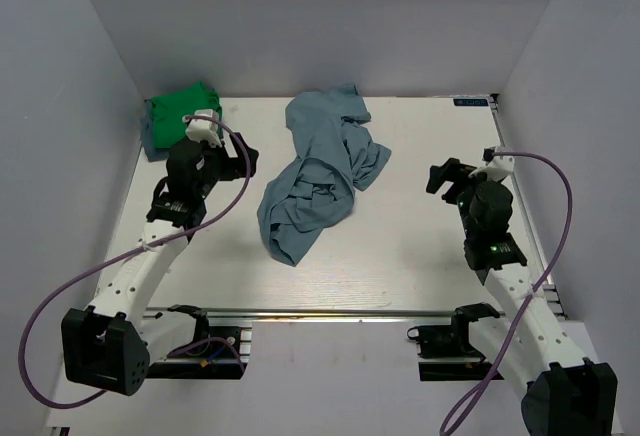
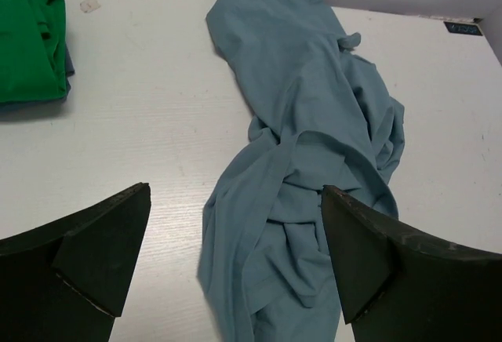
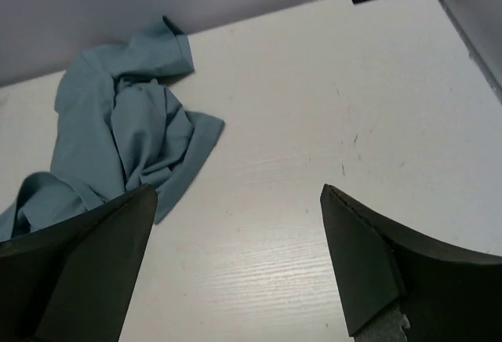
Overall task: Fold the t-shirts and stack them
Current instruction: Flatten out the tshirt
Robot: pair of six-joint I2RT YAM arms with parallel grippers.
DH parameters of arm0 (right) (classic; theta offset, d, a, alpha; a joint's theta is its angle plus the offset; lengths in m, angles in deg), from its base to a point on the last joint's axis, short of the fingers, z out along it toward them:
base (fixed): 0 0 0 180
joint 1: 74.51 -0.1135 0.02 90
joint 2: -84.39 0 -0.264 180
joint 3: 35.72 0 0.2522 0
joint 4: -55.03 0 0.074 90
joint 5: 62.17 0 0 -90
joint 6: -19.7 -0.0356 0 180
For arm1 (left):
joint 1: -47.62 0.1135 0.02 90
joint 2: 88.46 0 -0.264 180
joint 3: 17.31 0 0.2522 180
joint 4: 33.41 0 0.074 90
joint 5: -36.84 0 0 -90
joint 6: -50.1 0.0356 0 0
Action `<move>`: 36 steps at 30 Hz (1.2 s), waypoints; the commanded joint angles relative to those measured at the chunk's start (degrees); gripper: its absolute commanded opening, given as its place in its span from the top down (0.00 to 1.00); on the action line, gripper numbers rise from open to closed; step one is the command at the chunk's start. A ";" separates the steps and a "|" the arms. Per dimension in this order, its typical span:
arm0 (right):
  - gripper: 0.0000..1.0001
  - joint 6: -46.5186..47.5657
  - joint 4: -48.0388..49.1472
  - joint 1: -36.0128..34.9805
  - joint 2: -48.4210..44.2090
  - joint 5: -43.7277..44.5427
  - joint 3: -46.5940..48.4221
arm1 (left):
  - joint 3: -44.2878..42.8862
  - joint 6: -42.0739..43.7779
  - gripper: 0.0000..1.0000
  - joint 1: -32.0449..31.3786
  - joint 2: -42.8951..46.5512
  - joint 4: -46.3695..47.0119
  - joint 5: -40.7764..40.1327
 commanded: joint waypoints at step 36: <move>0.10 4.74 -13.61 -1.56 46.81 -18.29 37.71 | -37.65 -1.62 0.05 -21.43 -52.08 -12.65 4.30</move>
